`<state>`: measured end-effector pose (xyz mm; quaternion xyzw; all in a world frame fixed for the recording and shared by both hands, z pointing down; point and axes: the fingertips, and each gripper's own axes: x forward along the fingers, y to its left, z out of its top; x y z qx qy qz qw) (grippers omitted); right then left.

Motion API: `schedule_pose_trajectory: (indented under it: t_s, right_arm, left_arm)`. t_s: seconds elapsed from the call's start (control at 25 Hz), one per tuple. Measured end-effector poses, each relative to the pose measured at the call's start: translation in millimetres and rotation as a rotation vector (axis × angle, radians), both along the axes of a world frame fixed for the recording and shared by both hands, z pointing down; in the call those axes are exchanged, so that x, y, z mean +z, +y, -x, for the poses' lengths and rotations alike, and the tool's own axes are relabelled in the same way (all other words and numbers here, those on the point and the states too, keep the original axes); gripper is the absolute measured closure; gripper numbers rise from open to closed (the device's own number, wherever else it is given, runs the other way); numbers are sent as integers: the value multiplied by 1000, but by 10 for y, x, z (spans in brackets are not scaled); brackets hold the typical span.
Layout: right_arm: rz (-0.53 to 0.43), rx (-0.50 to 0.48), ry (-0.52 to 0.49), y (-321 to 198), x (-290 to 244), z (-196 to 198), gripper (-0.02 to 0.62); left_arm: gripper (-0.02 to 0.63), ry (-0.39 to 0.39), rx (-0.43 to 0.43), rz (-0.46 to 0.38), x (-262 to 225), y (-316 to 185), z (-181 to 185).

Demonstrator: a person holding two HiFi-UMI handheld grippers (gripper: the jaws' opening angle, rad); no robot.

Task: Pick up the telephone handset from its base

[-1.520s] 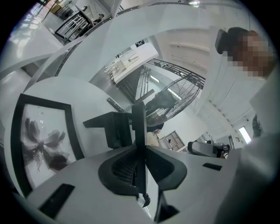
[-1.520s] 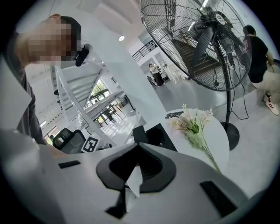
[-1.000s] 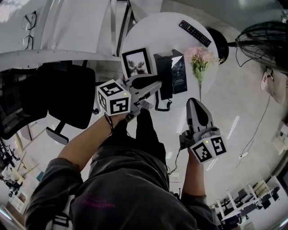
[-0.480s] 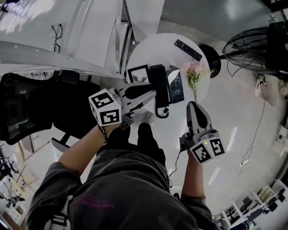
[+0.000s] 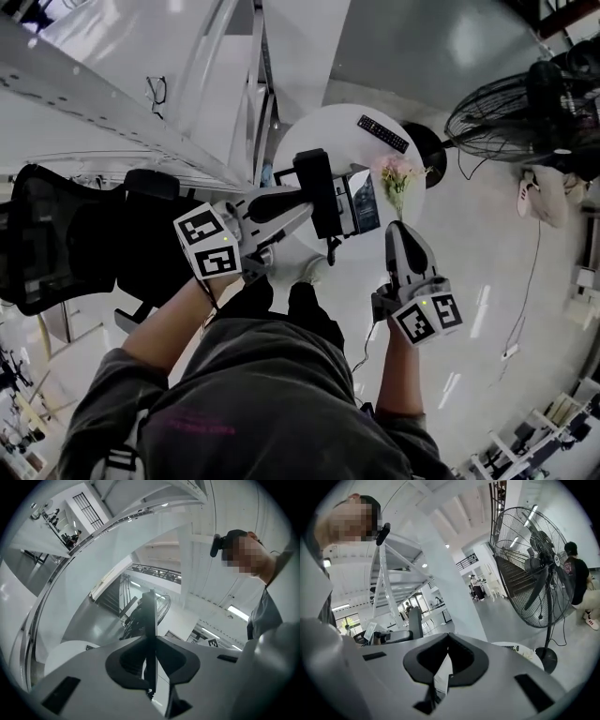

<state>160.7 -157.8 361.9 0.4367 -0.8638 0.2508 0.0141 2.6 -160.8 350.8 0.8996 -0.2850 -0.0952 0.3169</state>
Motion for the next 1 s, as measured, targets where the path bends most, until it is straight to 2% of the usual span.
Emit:
schedule_pose_trajectory:
  t_s: [0.48,1.0]
  right_arm:
    - [-126,48,11,267,-716,298,577]
    - [-199,107,4,476,-1001,389,577]
  left_arm:
    - [532,30,39,-100,-625,339,391]
    - [532,49,96,-152,-839,480,502]
